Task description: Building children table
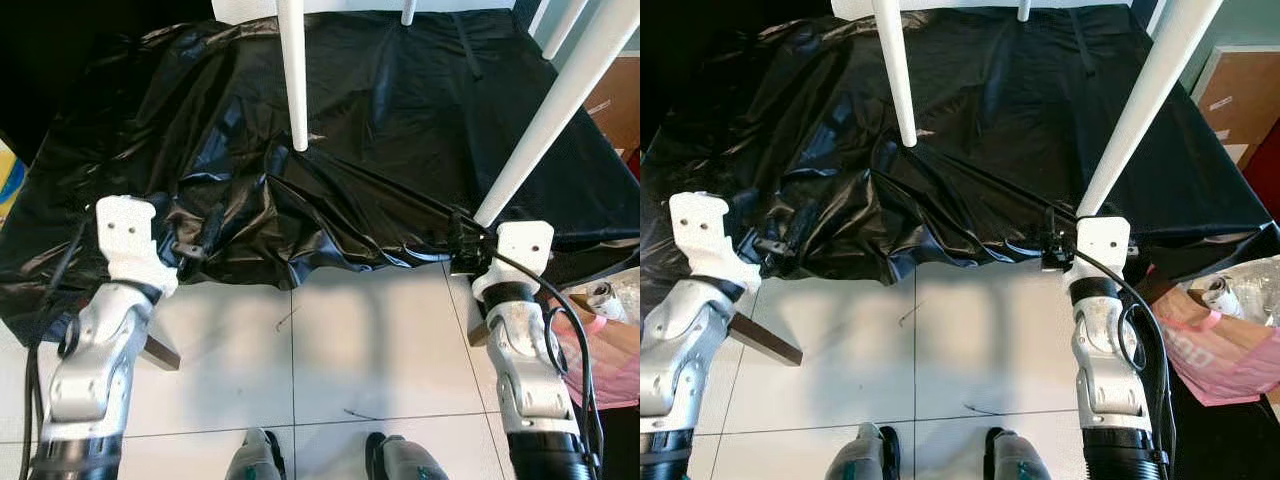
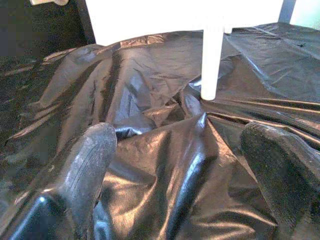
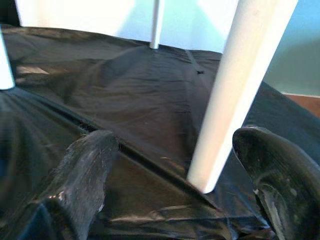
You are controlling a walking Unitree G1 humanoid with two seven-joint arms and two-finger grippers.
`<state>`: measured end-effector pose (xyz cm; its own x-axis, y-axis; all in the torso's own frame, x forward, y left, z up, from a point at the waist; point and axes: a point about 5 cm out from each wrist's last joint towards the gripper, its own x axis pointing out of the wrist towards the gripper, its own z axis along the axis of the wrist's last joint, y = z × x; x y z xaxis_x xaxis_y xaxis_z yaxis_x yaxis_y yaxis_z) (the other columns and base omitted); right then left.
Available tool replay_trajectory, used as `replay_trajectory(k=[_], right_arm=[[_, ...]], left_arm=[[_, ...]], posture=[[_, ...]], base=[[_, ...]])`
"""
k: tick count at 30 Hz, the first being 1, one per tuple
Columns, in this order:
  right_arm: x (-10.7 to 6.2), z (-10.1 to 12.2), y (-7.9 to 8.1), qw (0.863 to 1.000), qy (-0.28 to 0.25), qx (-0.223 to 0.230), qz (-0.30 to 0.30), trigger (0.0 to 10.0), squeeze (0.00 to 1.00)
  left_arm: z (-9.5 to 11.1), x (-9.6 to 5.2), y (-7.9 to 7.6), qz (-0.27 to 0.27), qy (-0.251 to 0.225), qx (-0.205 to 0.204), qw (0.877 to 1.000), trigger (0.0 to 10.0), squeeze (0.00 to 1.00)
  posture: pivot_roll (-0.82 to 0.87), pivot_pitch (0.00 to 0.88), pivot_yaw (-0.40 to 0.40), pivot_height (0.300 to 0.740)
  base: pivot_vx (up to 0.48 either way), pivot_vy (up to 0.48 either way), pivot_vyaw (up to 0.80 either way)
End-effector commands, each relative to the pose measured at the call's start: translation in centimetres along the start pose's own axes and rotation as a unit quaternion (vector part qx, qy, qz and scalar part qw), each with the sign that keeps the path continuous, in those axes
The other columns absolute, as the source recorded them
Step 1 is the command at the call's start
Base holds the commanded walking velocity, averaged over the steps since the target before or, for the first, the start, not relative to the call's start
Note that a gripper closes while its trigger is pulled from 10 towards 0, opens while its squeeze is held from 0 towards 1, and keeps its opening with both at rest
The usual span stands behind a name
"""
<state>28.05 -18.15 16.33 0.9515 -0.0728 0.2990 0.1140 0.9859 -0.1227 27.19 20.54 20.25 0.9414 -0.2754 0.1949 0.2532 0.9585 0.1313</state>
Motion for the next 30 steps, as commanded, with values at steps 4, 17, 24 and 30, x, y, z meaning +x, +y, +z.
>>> replay_trajectory(k=[4,17,24,30], right_arm=[[-0.8,-0.6,0.7,0.998,-0.003,0.025,0.059,10.0,0.00],[-4.8,-4.4,1.2,0.982,0.060,0.043,0.173,10.0,0.00],[-8.7,-11.8,0.8,0.961,0.209,0.041,0.174,10.0,0.00],[-10.8,-16.4,0.7,0.935,0.328,0.021,0.132,10.0,0.00]], left_arm=[[-0.6,-2.2,-0.8,-0.013,-0.012,-0.075,0.997,10.0,0.00],[-5.3,-7.4,-3.0,0.005,0.022,-0.064,0.998,10.0,0.00],[-13.9,-9.0,-5.9,-0.010,0.163,-0.093,0.982,10.0,0.00],[-20.9,-10.3,-6.6,0.036,0.302,-0.115,0.946,10.0,0.00]], posture=[[0.01,0.144,0.038,0.740],[0.00,0.119,0.032,0.740],[0.00,0.095,0.035,0.740],[-0.02,0.072,0.045,0.740]], base=[[0.000,0.000,0.00],[0.000,0.000,0.00],[0.000,0.000,0.00],[0.000,0.000,0.00]])
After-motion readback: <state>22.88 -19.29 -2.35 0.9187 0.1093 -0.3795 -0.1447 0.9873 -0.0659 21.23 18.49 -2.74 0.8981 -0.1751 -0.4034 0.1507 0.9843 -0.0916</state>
